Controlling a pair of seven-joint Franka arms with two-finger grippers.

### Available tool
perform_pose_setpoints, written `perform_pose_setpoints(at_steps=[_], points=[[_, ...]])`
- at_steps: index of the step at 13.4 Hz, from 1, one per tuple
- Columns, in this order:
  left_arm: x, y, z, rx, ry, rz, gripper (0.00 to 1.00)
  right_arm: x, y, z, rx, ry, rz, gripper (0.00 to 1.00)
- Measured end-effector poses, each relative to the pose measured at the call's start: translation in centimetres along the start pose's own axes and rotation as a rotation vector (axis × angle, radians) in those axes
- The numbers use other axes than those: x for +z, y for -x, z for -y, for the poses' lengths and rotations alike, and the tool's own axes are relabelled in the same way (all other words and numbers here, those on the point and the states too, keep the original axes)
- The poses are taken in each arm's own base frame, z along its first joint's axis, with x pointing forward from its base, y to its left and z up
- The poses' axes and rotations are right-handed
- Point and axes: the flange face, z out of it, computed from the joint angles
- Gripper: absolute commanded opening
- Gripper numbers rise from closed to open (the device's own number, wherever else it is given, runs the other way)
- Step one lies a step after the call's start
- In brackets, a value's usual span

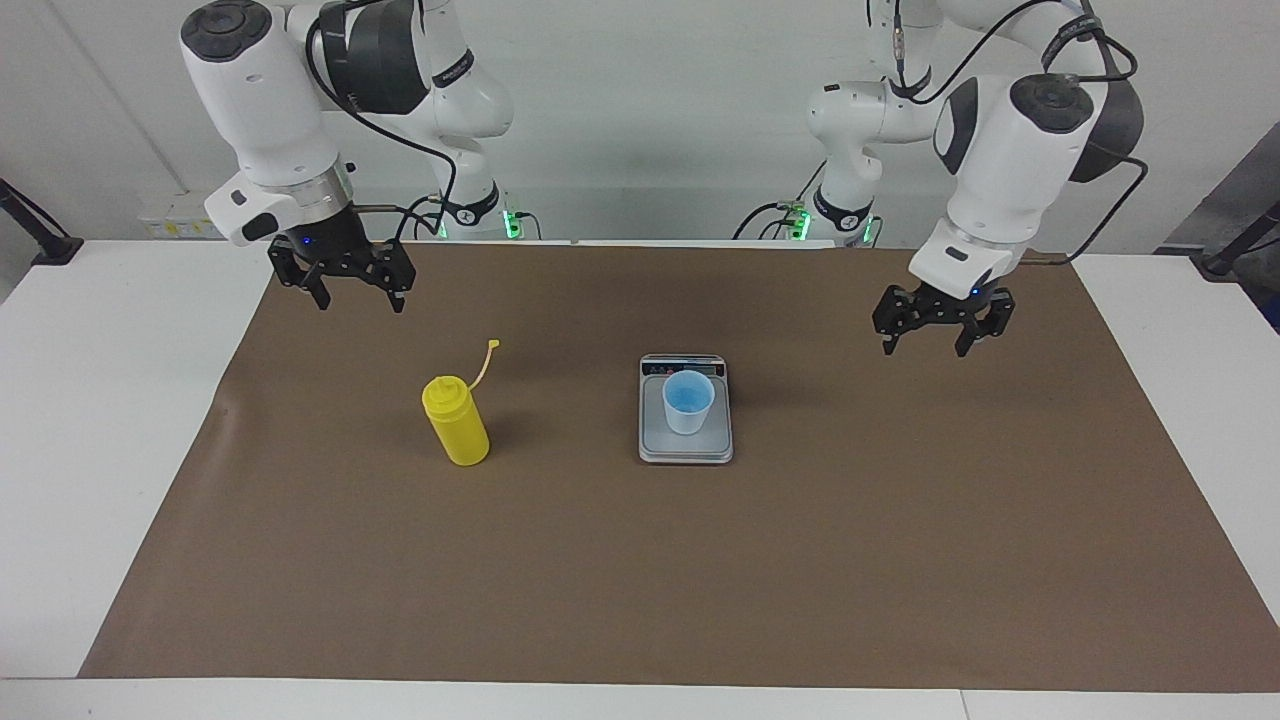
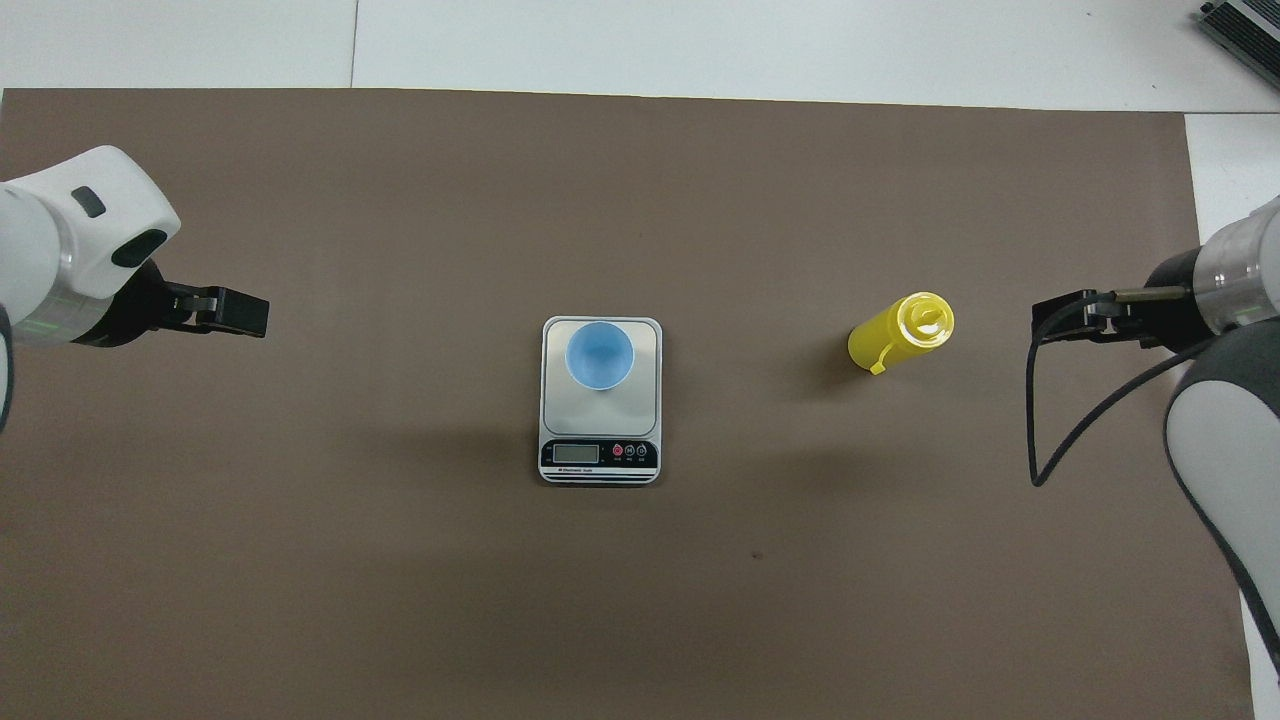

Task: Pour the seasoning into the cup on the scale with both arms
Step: 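Reach the right gripper to the yellow bottle and grasp it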

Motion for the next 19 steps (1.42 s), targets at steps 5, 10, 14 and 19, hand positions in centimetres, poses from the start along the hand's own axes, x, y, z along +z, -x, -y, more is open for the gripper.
perform_pose_setpoints(at_steps=[5,10,14,19], points=[[-4.4,0.4,1.5,0.034,0.002,0.005,1.0,1.7,1.5,2.6,-0.076,0.007,0.042,1.0],[-4.4,0.4,1.0,0.047,0.007,0.005,1.0,5.6,2.3,0.1,-0.472,-0.064,-0.032,1.0],[-4.6,0.4,1.6,0.035,0.007,0.006,1.0,9.1,3.2,-4.1,-0.78,-0.237,-0.113,1.0],[-5.5,0.7,3.1,0.008,0.008,0.011,1.0,14.4,4.5,-7.6,-0.998,-0.401,-0.239,1.0]])
